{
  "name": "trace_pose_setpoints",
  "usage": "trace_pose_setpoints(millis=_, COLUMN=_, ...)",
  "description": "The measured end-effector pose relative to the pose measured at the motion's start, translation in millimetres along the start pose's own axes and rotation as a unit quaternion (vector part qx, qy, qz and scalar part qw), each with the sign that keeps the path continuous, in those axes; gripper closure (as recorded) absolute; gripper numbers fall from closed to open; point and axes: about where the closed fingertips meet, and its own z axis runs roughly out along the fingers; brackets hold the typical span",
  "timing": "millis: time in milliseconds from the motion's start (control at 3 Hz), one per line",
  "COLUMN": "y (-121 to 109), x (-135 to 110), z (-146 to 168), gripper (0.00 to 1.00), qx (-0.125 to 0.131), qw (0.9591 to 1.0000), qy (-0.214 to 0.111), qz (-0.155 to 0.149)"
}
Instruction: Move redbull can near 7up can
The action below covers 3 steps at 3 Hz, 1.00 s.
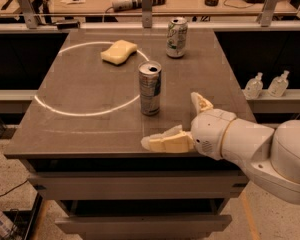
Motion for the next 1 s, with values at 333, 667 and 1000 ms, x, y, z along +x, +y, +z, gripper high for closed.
trace_pose_setpoints(millis=333, y=0.2, x=-3.9, z=32.4, gripper=0.00, qx=-0.016, qw=0.9996, qy=-0.020, qz=-0.015)
trace_pose_setpoints(millis=667, y=-4.3, x=-5.9, z=58.3, gripper=0.00, qx=-0.028, qw=0.9988, qy=-0.027, qz=-0.028)
trace_pose_setpoints(millis=1000, y=-10.0, x=-5.4, z=75.9, gripper=0.00, qx=-0.032, qw=0.9984, qy=-0.030, qz=-0.037)
